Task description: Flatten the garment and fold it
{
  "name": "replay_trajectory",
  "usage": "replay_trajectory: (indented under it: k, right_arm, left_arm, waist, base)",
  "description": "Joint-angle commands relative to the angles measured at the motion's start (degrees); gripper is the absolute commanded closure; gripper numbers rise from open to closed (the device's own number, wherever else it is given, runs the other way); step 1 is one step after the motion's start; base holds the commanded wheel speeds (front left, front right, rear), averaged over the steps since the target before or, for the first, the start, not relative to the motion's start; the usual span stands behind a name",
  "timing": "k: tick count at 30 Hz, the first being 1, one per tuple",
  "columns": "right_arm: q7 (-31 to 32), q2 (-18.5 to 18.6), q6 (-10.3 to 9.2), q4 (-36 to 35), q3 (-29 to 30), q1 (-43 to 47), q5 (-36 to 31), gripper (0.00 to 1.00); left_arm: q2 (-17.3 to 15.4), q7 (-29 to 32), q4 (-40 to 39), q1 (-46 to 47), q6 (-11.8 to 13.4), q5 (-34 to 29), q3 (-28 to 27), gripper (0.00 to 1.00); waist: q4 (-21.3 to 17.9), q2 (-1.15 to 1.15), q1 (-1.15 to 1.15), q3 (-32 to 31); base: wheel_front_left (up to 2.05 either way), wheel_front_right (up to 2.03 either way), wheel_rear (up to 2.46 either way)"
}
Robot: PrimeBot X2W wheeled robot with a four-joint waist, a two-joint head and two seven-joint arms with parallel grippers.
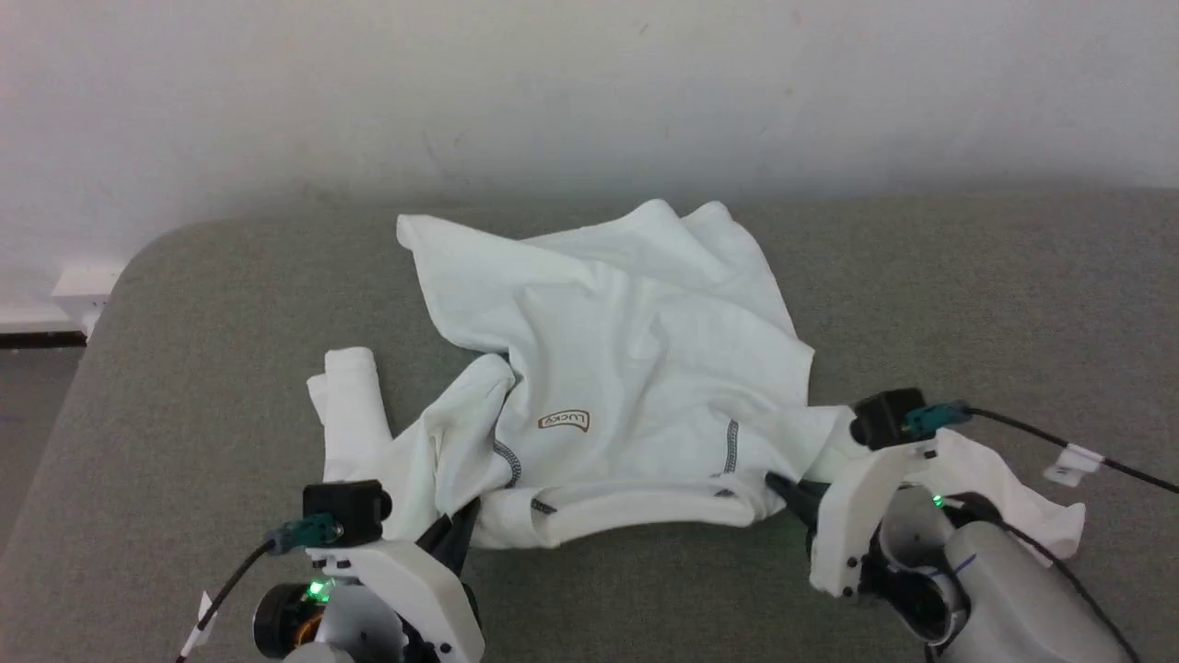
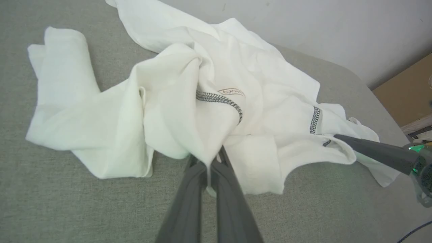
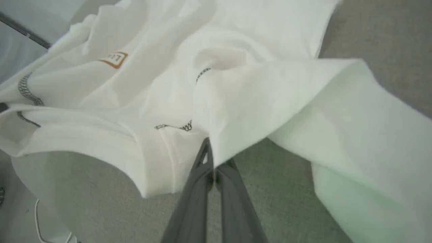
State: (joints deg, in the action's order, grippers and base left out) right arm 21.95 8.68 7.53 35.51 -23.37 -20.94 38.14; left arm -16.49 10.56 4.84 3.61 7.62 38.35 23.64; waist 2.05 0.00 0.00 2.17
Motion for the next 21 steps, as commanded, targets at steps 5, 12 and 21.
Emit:
replay_trajectory:
  k: [5,12,21]
  right_arm:
    - [-8.20,5.78,-0.04,-12.67,3.62,1.50,-2.50,1.00]
    - [-8.52,5.36,-0.04,-30.19,14.42,0.22,-10.97,1.00]
    - [0.47,3.40,-0.04,-46.05,21.16,-14.79,-19.14,1.00]
  left_arm:
    - [-2.59,-1.82,-5.13,2.55,0.39,-1.36,-2.68,1.00]
    - [-6.93,-2.69,-14.63,12.72,1.37,-6.71,-5.59,1.00]
    - [-9.39,-0.55,-15.68,36.00,-0.76,-10.49,-7.97,1.00]
  waist:
    - [-2.12,0.00,0.00,-6.30]
    - [-3.62,0.00,0.00,-7.74]
    - [-4.05,0.00,0.00,-3.58]
  base:
    - [0.00,0.00,0.00]
    - [0.00,0.00,0.00]
    - [0.00,0.00,0.00]
